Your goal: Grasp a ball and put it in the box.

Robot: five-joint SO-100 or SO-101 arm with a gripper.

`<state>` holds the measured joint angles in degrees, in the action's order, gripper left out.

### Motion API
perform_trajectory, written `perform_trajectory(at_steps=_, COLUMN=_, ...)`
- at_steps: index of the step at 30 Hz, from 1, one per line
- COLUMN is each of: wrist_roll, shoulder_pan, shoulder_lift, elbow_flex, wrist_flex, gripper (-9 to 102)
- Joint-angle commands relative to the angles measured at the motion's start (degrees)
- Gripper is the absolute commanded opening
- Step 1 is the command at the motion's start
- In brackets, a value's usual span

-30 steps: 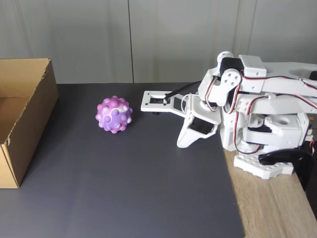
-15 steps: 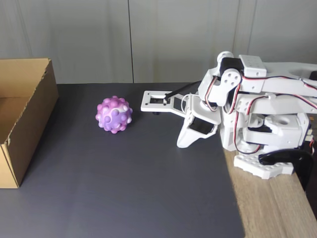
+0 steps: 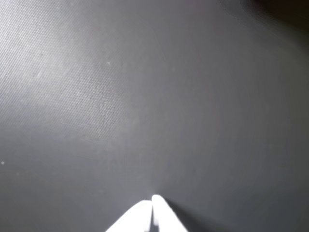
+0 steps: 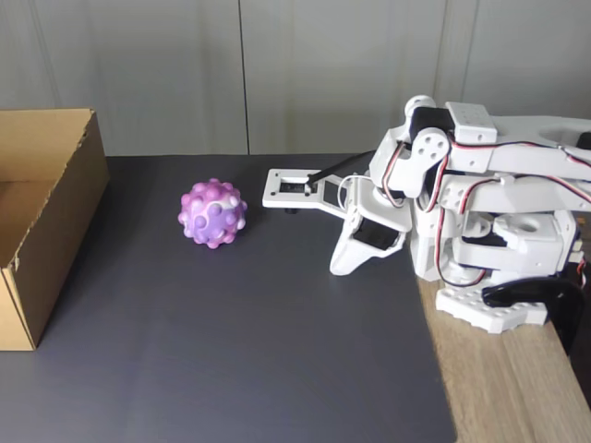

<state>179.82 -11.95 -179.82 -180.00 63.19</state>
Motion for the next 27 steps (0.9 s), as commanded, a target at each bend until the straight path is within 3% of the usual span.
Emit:
perform_trajectory(at_steps=1, wrist_roll=-0.26, shoulder_pan=0.26, shoulder_lift=0.44, elbow_flex=-0.35, wrist_flex=0.7, gripper=1)
perform_trajectory(at_steps=21, wrist_roll=-0.26, shoulder_pan=0.26, shoulder_lift=0.44, elbow_flex=-0.35, wrist_flex=0.7, gripper=0)
perform_trajectory(at_steps=27, wrist_roll=-0.79, shoulder_pan=-5.19, shoulder_lift=0.44, elbow_flex=-0.35, wrist_flex=1.05, gripper=0)
